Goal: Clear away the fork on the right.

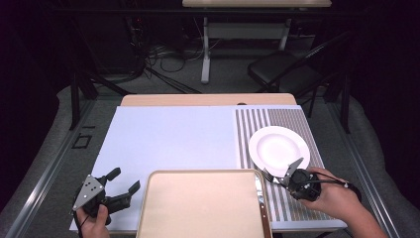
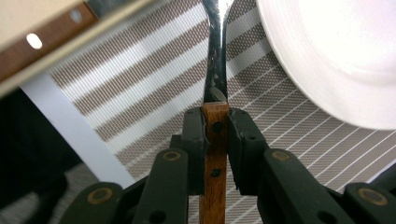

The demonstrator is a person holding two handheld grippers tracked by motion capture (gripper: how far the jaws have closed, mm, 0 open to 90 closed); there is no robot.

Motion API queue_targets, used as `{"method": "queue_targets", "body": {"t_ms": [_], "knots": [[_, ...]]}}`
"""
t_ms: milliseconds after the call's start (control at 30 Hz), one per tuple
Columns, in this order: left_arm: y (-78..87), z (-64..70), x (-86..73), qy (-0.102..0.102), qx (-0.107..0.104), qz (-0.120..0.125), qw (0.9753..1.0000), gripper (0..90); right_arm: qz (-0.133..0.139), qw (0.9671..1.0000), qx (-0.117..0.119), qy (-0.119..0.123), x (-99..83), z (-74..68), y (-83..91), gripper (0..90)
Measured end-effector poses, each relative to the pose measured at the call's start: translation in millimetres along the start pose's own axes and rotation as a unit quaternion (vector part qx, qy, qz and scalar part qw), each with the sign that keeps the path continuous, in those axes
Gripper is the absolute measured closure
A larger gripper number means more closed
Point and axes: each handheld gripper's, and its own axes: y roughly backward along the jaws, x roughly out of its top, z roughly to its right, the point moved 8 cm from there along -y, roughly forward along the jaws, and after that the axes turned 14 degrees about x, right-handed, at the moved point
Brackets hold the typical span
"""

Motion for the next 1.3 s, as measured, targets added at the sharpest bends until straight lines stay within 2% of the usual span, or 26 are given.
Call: {"method": "queue_targets", "body": {"t_ms": [100, 133, 167, 233, 300, 433, 467, 567, 600, 633, 667, 700, 733, 767, 800, 833, 867, 900, 933, 967, 1067, 1100, 1133, 1167, 1233, 1300], "knots": [[-0.1, -0.4, 0.0, 0.001, 0.001, 0.000, 1.0000, 15.6, 0.007, 0.9992, 0.024, -0.033, 3.3, -8.1, 0.5, 77.7], [-0.2, -0.3, 0.0, 0.001, 0.000, 0.001, 1.0000, 15.6, -0.002, 0.9985, 0.032, -0.045, 3.8, -11.1, 2.5, 77.7], [-0.2, -0.5, 0.0, 0.001, 0.000, 0.000, 1.0000, 15.6, 0.020, 0.9976, 0.037, -0.056, 7.2, -13.7, -0.1, 77.7], [0.0, -0.5, -0.1, 0.003, 0.001, 0.000, 1.0000, 15.6, 0.018, 0.9962, 0.042, -0.074, 9.2, -16.5, 2.7, 77.7], [0.2, -1.0, 0.0, 0.003, 0.001, 0.001, 1.0000, 15.6, 0.025, 0.9956, 0.045, -0.078, 12.4, -19.2, 4.0, 77.7], [0.6, -1.9, -0.3, 0.003, 0.002, -0.002, 1.0000, 15.6, 0.033, 0.9930, 0.041, -0.105, 14.0, -21.0, 3.4, 77.7], [0.6, -1.9, -0.1, 0.003, 0.002, -0.001, 1.0000, 15.6, 0.045, 0.9915, 0.043, -0.114, 15.2, -22.2, 3.2, 77.7], [0.3, -1.5, -0.1, 0.003, 0.001, -0.001, 1.0000, 15.6, 0.053, 0.9883, 0.048, -0.135, 14.6, -24.6, 6.2, 77.7], [0.2, -1.4, -0.1, 0.003, 0.001, -0.001, 1.0000, 15.6, 0.071, 0.9854, 0.049, -0.147, 15.7, -26.3, 5.6, 77.7], [0.1, -1.3, 0.0, 0.003, 0.001, -0.001, 1.0000, 15.6, 0.047, 0.9859, 0.054, -0.151, 12.6, -27.8, 9.9, 77.7], [0.2, -1.3, 0.0, 0.003, 0.001, -0.001, 1.0000, 15.6, 0.124, 0.9778, 0.055, -0.160, 21.0, -28.4, 2.6, 77.7], [0.2, -1.3, 0.0, 0.003, 0.001, -0.001, 1.0000, 15.6, -0.008, 0.9852, 0.056, -0.162, 5.5, -30.7, 20.5, 77.7], [0.3, -1.5, 0.2, 0.002, 0.002, 0.001, 1.0000, 15.6, -0.012, 0.9849, 0.062, -0.161, 4.6, -32.2, 22.3, 77.7], [0.6, -1.7, 0.2, 0.002, 0.003, 0.001, 1.0000, 15.6, 0.009, 0.9842, 0.058, -0.167, 5.9, -33.1, 20.3, 77.7], [0.7, -1.9, 0.2, 0.003, 0.004, 0.001, 1.0000, 15.6, 0.080, 0.9800, 0.058, -0.173, 13.1, -33.7, 12.8, 77.7], [0.7, -2.1, 0.0, 0.004, 0.004, 0.001, 1.0000, 15.7, 0.088, 0.9783, 0.061, -0.177, 13.5, -35.1, 13.2, 77.7], [0.6, -2.3, -0.2, 0.004, 0.004, 0.000, 1.0000, 15.6, 0.072, 0.9781, 0.063, -0.185, 11.2, -36.9, 16.1, 77.7], [0.6, -2.4, -0.3, 0.003, 0.004, 0.000, 1.0000, 15.6, 0.137, 0.9709, 0.062, -0.186, 19.5, -37.8, 9.9, 77.7], [0.6, -2.4, -0.3, 0.003, 0.005, 0.000, 1.0000, 15.6, 0.011, 0.9783, 0.066, -0.196, 4.7, -42.5, 26.1, 77.7], [0.5, -2.5, -0.3, 0.003, 0.005, 0.000, 1.0000, 15.7, 0.098, 0.9724, 0.070, -0.200, 14.8, -43.5, 15.3, 77.7], [0.4, -2.1, -0.4, 0.003, 0.004, -0.002, 1.0000, 15.6, 0.102, 0.9702, 0.073, -0.208, 16.9, -49.0, 15.3, 77.7], [0.3, -1.9, -0.4, 0.003, 0.004, -0.002, 1.0000, 15.6, 0.084, 0.9711, 0.076, -0.210, 15.8, -52.8, 17.1, 77.7], [-0.1, -1.6, -0.3, 0.004, 0.003, 0.000, 1.0000, 15.6, 0.093, 0.9689, 0.085, -0.213, 17.9, -55.5, 16.2, 77.7], [0.1, -1.6, -0.5, 0.003, 0.002, -0.002, 1.0000, 15.6, 0.107, 0.9692, 0.076, -0.208, 20.0, -55.9, 14.1, 77.7], [-0.1, -1.5, -0.5, 0.003, 0.003, -0.002, 1.0000, 15.6, 0.119, 0.9661, 0.079, -0.215, 23.9, -60.2, 13.4, 77.7], [-0.2, -1.5, -0.3, 0.004, 0.003, 0.000, 1.0000, 15.6, 0.119, 0.9666, 0.082, -0.211, 25.6, -62.3, 13.5, 77.7]]}}
